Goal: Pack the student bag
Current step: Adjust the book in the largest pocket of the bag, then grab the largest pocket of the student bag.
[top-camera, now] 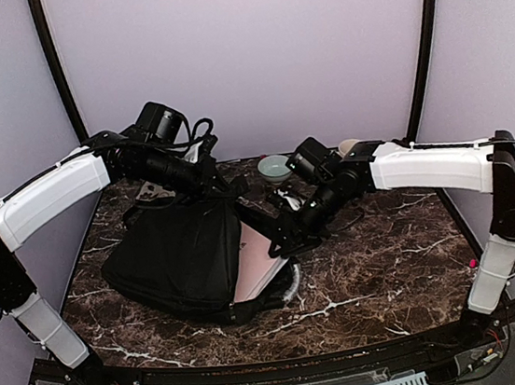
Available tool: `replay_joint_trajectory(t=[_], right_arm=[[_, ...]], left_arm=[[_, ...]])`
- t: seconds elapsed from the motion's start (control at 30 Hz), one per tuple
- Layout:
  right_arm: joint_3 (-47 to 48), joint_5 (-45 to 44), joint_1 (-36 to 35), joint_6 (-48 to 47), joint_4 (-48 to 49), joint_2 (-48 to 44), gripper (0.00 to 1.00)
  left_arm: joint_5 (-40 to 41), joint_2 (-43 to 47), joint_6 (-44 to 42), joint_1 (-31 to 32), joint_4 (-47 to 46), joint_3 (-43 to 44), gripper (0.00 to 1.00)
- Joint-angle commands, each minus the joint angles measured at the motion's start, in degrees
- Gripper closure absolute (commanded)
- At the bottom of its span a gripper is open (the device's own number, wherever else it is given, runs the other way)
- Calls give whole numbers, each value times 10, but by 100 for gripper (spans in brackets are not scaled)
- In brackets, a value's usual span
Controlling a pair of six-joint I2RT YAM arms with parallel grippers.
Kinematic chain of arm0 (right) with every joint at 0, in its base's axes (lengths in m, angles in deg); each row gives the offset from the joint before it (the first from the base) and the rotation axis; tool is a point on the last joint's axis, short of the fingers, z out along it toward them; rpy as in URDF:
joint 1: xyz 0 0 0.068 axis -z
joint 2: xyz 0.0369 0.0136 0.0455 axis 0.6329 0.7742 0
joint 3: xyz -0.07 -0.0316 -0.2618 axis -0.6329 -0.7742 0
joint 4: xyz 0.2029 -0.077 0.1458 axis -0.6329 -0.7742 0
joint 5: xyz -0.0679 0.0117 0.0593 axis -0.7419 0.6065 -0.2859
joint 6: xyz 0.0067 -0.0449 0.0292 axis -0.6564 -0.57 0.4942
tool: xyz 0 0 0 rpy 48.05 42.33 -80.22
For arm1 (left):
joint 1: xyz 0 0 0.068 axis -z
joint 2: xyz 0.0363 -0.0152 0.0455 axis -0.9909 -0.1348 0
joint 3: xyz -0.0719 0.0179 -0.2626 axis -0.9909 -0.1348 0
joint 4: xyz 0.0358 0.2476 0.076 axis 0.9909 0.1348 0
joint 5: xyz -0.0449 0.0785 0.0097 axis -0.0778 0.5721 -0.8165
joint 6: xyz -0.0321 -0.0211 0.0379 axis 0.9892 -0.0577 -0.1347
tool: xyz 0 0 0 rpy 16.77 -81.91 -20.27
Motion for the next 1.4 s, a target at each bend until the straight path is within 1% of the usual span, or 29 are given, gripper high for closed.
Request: replay_joint_trajectory(t=[0.0, 0.07, 0.23, 0.33, 0.43, 0.5, 0.53, 0.57, 0.6, 0.67, 0.77, 0.87, 1.0, 1.1, 1.17, 1.23, 1.37], right_arm=[[35, 46, -4, -12, 32, 37, 68], [49, 59, -4, -18, 31, 53, 70], [100, 71, -3, -39, 22, 101, 70], [177, 71, -2, -62, -4, 152, 69], [276, 65, 1, -81, -37, 214, 67], [344, 51, 2, -99, -86, 247, 67], [358, 37, 1, -109, -105, 253, 67], [352, 23, 1, -116, -113, 247, 65], [325, 5, 1, -121, -110, 230, 63], [245, -41, 3, -122, -86, 165, 58], [129, -145, 8, -109, -55, 79, 51], [39, -219, 11, -96, -19, 1, 49], [-86, -287, -5, -77, 90, -122, 48], [-178, -343, -44, -88, 188, -198, 46], [-214, -384, -80, -115, 239, -232, 46], [-238, -423, -114, -145, 281, -241, 45], [-262, -439, -158, -198, 345, -219, 45]], left_arm=[[-38, 25, 3, 1, -68, 25, 100], [-40, 26, 4, 1, -65, 25, 100], [-40, 29, 2, 1, -57, 28, 100], [-44, 27, 2, 1, -51, 27, 100], [-42, 24, 5, 1, -51, 29, 100], [-22, 23, 10, 1, -48, 34, 100], [-10, 22, 13, 0, -42, 41, 100], [-1, 17, 15, -2, -39, 47, 100], [-2, 12, 18, -3, -39, 52, 100], [-9, -3, 22, -7, -47, 61, 100], [-12, -28, 33, -10, -59, 75, 100], [-12, -49, 50, -16, -75, 90, 100], [-31, -70, 104, -31, -125, 86, 100], [-52, -91, 152, -54, -172, 91, 100], [-64, -112, 180, -59, -191, 101, 100], [-78, -129, 206, -63, -205, 113, 100], [-97, -154, 242, -65, -222, 139, 100]])
